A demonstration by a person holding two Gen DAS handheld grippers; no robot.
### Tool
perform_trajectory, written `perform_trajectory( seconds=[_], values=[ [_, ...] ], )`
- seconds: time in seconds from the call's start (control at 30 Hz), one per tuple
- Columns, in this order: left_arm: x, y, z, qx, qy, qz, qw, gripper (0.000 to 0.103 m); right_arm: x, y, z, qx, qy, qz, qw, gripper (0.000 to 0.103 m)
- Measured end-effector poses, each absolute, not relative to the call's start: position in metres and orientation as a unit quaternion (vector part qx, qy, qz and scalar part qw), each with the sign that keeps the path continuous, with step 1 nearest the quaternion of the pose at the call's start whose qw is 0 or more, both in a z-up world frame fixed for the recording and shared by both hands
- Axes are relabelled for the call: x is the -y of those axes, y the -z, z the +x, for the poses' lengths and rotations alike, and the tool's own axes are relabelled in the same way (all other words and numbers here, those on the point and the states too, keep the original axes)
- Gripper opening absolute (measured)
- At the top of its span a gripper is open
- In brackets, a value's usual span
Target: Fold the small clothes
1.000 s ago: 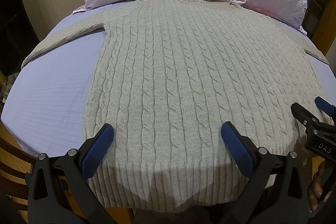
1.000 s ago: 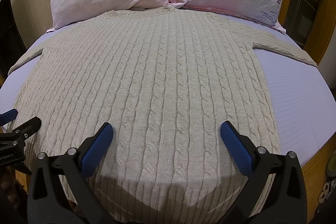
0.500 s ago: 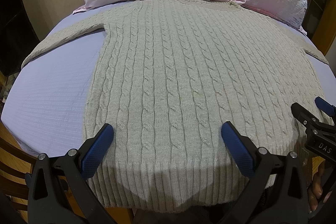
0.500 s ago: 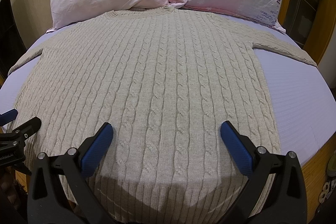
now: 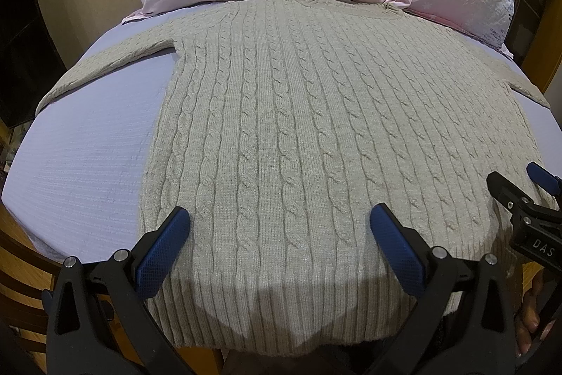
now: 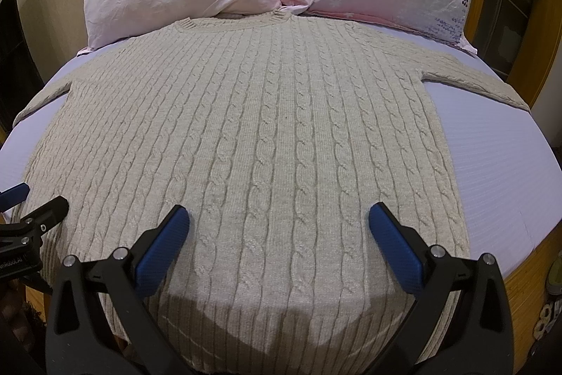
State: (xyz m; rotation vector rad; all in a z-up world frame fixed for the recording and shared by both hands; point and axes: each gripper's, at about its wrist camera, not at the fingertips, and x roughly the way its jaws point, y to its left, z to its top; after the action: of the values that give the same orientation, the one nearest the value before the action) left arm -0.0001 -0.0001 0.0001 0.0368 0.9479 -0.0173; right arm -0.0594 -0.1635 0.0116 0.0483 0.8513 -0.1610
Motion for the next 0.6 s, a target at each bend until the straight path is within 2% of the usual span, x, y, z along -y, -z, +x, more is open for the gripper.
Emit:
perform_trajectory(
  seconds=[0.6],
  values=[
    [0.0001,-0.0001,-0.0001,-0.456,0.009,0.018,0.89,0.102,0.164,-0.0141,-0.0595,-0.408,0.076,0.022,0.91,0.101]
  ],
)
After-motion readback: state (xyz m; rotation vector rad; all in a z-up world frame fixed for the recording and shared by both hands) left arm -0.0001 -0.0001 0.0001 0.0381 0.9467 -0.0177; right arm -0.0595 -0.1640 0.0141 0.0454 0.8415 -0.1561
